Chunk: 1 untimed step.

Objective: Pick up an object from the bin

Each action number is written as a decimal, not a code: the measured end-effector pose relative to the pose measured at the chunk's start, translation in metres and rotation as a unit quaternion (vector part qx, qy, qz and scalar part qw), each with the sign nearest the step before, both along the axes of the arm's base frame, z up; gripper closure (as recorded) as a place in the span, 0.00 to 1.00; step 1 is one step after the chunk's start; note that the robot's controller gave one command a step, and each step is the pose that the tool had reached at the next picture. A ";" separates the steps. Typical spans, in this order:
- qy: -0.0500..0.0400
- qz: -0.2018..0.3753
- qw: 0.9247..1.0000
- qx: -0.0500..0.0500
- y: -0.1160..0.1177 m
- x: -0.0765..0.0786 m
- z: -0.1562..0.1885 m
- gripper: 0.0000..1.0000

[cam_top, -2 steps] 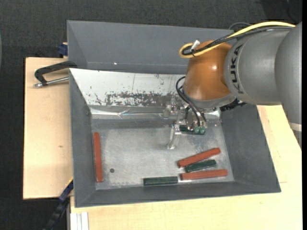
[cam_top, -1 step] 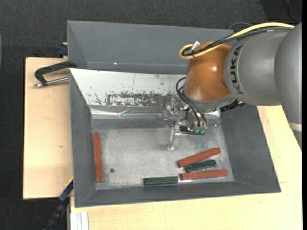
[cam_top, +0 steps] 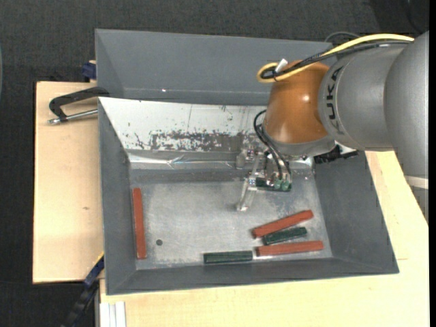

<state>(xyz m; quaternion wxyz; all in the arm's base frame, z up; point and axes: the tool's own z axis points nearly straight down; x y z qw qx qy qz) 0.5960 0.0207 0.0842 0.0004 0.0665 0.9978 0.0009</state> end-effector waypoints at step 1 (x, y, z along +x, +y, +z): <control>0.000 0.079 0.997 0.000 -0.018 -0.007 0.005 0.00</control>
Offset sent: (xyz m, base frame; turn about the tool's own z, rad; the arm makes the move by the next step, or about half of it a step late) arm -0.0364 -0.0933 -0.0084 -0.0459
